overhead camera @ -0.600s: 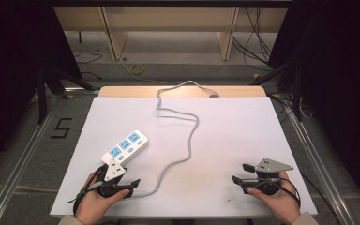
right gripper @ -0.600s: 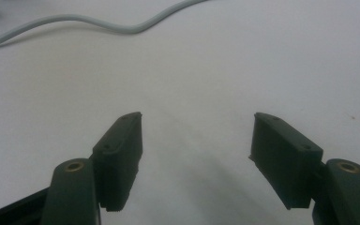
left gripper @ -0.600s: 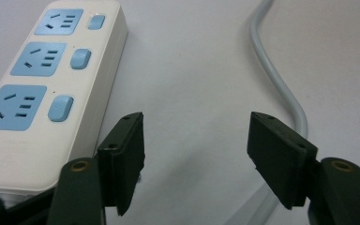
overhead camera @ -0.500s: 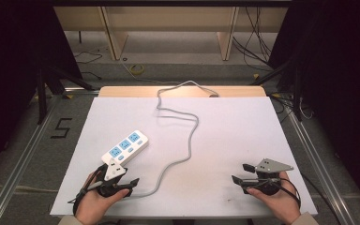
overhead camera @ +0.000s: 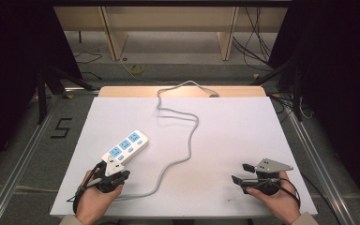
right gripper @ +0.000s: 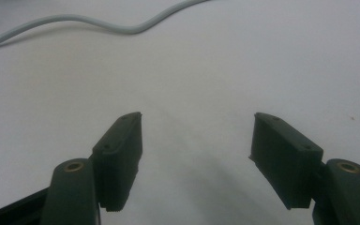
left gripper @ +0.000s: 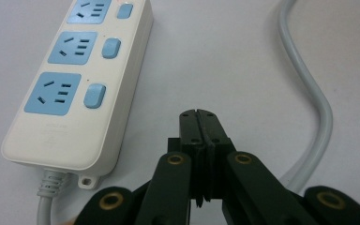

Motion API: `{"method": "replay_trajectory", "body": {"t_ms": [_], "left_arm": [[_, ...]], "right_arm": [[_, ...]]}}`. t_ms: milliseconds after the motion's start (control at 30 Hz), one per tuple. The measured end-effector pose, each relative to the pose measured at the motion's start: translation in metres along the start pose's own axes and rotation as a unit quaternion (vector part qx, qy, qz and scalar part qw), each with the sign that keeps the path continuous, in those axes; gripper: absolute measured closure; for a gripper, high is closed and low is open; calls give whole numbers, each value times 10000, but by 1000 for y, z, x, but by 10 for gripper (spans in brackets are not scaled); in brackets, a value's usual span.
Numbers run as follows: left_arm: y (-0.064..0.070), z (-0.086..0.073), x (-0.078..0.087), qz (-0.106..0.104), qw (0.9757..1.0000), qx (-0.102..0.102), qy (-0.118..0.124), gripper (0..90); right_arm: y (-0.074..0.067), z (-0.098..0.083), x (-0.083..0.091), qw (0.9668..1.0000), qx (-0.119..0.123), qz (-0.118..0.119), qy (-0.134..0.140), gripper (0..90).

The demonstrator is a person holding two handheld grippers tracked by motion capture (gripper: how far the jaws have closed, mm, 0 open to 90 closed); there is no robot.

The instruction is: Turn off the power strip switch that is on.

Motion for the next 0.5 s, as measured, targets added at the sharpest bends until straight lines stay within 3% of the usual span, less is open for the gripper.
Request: {"method": "replay_trajectory", "body": {"t_ms": [500], "left_arm": [[-2,11,-1,-10,10000,80,5,895]], "right_arm": [[-1,0,-1,10000,13,9,-14,349]]}}
Point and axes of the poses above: each handheld gripper's, and its own axes: x roughly backward along the jaws, z roughly out of its top, y roughly to its right, the point moved 7 cm from there along -x, roughly forward along the jaws, and after that the axes turned 4 degrees about x, right-handed, at the moved point
